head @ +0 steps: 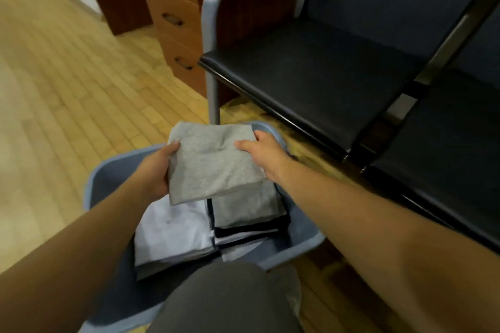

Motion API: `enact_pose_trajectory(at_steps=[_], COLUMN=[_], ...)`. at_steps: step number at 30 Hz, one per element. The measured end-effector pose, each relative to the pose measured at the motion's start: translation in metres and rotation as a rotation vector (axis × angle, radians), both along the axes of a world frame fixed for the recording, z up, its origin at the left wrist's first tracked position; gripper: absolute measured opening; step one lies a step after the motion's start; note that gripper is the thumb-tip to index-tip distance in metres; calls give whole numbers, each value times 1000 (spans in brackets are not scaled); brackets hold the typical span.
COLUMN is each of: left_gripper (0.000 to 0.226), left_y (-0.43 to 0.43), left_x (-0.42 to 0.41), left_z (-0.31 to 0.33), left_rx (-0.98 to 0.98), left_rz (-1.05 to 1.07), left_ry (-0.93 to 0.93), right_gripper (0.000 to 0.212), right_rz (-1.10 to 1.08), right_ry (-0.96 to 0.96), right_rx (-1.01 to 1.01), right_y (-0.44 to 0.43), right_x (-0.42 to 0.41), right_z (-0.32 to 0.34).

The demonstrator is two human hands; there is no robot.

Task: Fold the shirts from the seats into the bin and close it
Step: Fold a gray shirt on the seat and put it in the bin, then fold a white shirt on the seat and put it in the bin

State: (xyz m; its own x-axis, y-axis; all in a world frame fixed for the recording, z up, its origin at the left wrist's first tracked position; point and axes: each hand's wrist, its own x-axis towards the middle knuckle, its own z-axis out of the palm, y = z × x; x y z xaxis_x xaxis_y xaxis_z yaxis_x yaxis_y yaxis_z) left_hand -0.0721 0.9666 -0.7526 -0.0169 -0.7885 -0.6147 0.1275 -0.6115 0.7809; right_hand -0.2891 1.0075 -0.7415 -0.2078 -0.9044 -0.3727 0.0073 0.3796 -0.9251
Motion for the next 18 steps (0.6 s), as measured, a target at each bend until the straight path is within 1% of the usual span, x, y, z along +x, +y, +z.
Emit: enact_pose_trajectory(at_steps=[2, 4, 6, 8, 9, 10, 12, 13, 14, 15, 16, 18], left_gripper=[42, 37, 32, 30, 27, 25, 29, 30, 26, 20, 18, 22], left_y=[4, 11, 16, 20, 21, 23, 24, 24, 26, 25, 23, 13], left_x=[29, 53, 73, 89, 96, 101, 108, 111, 112, 113, 112, 102], left_z=[-25, -45, -65, -82, -88, -93, -104, -106, -104, -102, -97, -82], left_rx=[19, 50, 94, 110, 102, 89, 19, -35, -84, -119, -150, -213], left_rz=[68, 90, 89, 108, 127, 138, 69, 9, -28, -54, -75, -140], left_ry=[-66, -145, -196, -237, -254, -294, -473, -596, -705, -783, -833, -876], right_gripper=[25, 25, 33, 50, 55, 51, 19, 26, 38, 44, 45, 46], right_rz=[66, 120, 184, 221, 228, 233, 273, 300, 329, 340, 342, 323], right_ry=[3, 20, 66, 101, 107, 113, 203, 273, 368, 441, 492, 511], right_rx=[63, 117, 167, 209, 220, 231, 220, 207, 189, 167, 151, 112], right_y=[-6, -8, -11, -14, -16, -16, -14, -15, -16, -15, -15, -18], right_x=[29, 54, 75, 94, 101, 108, 114, 114, 111, 107, 100, 80], right_z=[-28, -57, -86, -113, -123, -129, -132, -132, -133, -130, -125, -105])
